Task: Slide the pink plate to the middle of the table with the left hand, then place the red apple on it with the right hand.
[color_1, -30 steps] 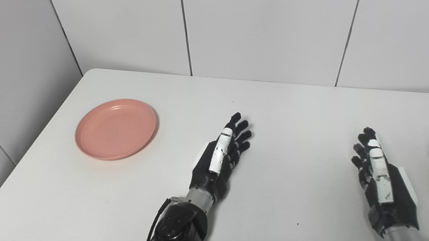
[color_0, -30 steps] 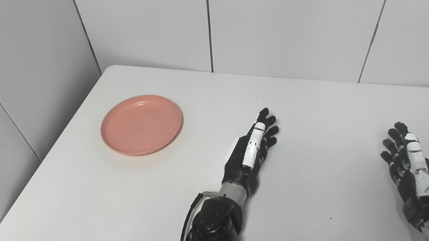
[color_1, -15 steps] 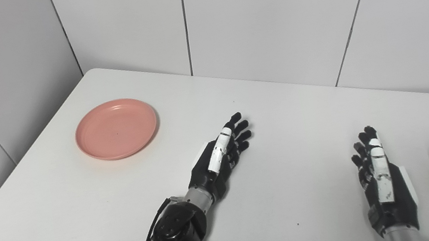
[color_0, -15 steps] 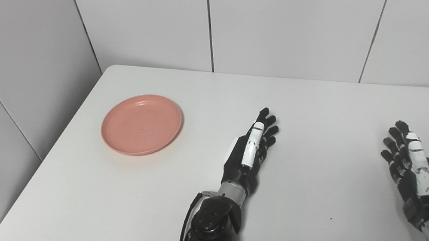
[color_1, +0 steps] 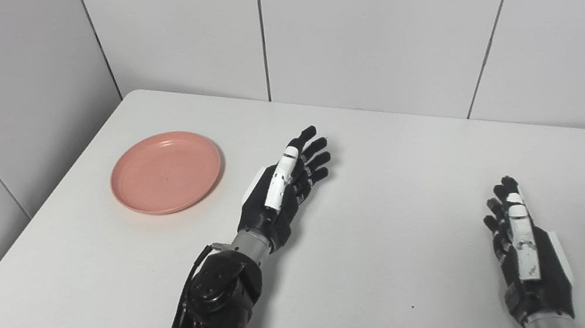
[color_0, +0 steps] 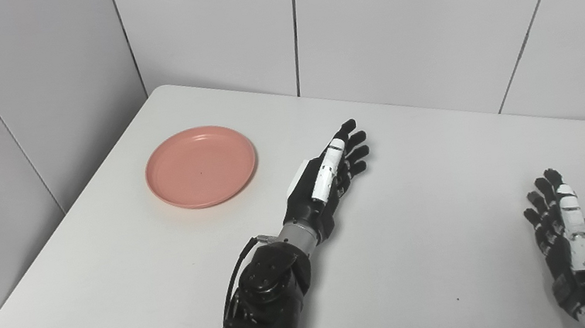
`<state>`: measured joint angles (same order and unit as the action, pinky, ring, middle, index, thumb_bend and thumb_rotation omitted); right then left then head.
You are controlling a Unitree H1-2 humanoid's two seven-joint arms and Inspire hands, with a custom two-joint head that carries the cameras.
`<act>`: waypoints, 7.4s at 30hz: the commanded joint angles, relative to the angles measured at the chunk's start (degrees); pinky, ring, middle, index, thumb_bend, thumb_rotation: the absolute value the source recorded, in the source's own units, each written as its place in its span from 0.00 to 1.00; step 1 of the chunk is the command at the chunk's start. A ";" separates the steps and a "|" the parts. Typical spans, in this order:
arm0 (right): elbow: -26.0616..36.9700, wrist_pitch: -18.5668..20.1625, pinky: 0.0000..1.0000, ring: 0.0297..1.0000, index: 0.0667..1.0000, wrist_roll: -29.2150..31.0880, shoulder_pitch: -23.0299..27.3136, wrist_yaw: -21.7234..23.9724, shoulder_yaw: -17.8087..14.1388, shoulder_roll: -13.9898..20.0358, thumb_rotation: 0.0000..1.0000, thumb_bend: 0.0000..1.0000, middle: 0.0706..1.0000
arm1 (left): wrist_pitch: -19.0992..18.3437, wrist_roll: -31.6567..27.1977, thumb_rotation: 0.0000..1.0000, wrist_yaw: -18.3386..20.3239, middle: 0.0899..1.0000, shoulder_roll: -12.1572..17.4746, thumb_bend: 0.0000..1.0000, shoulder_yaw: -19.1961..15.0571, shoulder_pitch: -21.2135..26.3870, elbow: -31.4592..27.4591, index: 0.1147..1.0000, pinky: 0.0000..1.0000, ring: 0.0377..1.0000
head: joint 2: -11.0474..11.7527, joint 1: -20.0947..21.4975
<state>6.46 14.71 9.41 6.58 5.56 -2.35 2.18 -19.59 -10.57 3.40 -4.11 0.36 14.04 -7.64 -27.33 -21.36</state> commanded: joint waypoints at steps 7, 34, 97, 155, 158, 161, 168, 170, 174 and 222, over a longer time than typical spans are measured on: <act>0.93 -3.94 1.00 1.00 1.00 -0.40 1.69 -0.11 0.02 -0.37 1.00 0.13 1.00 | -1.82 -3.12 1.00 0.44 0.89 2.27 0.38 -2.83 6.03 -4.67 0.87 0.88 0.88 | 0.04 -0.02; 1.32 -3.16 1.00 1.00 1.00 -0.25 1.62 0.58 -0.29 0.34 1.00 0.13 1.00 | -4.45 -5.39 1.00 -4.52 0.87 9.75 0.37 -12.27 13.44 -5.36 0.85 0.85 0.86 | 0.72 -1.67; 4.00 0.49 1.00 1.00 1.00 1.64 1.55 -0.76 -0.98 0.86 1.00 0.07 1.00 | 6.61 -9.53 1.00 -2.29 0.86 29.74 0.33 -26.58 18.08 22.00 0.83 0.87 0.87 | 0.92 -4.68; 5.73 1.31 1.00 1.00 1.00 2.04 1.23 -0.51 -0.88 2.09 1.00 0.05 1.00 | 12.79 -9.59 1.00 -0.61 0.85 29.65 0.35 -25.78 14.40 38.45 0.84 0.86 0.86 | -0.71 -5.16; 6.16 2.15 1.00 1.00 1.00 2.07 1.20 -1.00 -0.98 1.90 1.00 0.06 1.00 | 13.21 -9.52 1.00 -0.64 0.85 29.53 0.36 -25.53 14.15 39.10 0.83 0.85 0.85 | -0.81 -5.13; 6.15 2.24 1.00 1.00 1.00 2.12 1.23 -1.11 -0.96 1.89 1.00 0.06 1.00 | 13.03 -9.84 1.00 -1.09 0.84 28.99 0.35 -25.60 13.80 38.31 0.82 0.85 0.85 | -0.87 -5.14; 6.23 1.99 1.00 1.00 1.00 2.02 1.20 -1.02 -0.80 1.96 1.00 0.05 1.00 | 15.31 -10.25 1.00 -0.03 0.82 29.02 0.35 -25.54 13.88 41.39 0.81 0.82 0.83 | -1.10 -5.13; 6.37 2.38 1.00 1.00 1.00 2.04 1.17 -1.19 -0.85 1.90 1.00 0.06 1.00 | 14.58 -10.36 1.00 -0.56 0.82 28.51 0.35 -25.46 13.51 40.00 0.81 0.82 0.83 | -1.16 -5.10; 6.38 2.78 1.00 1.00 1.00 2.32 1.22 -1.19 -0.99 1.91 1.00 0.06 1.00 | 14.41 -10.62 1.00 -0.20 0.83 28.22 0.35 -25.20 13.37 39.91 0.82 0.83 0.84 | -1.24 -5.12; 5.90 1.81 1.00 1.00 1.00 2.43 1.34 -1.54 -0.31 1.67 1.00 0.08 1.00 | 6.39 -11.09 1.00 0.09 0.87 21.33 0.31 -20.49 8.98 28.52 0.85 0.87 0.87 | -2.04 -3.69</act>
<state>10.95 17.40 11.69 6.49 3.82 -2.42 3.91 -12.37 -22.09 3.43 17.43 -20.80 22.29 21.77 -29.27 -25.22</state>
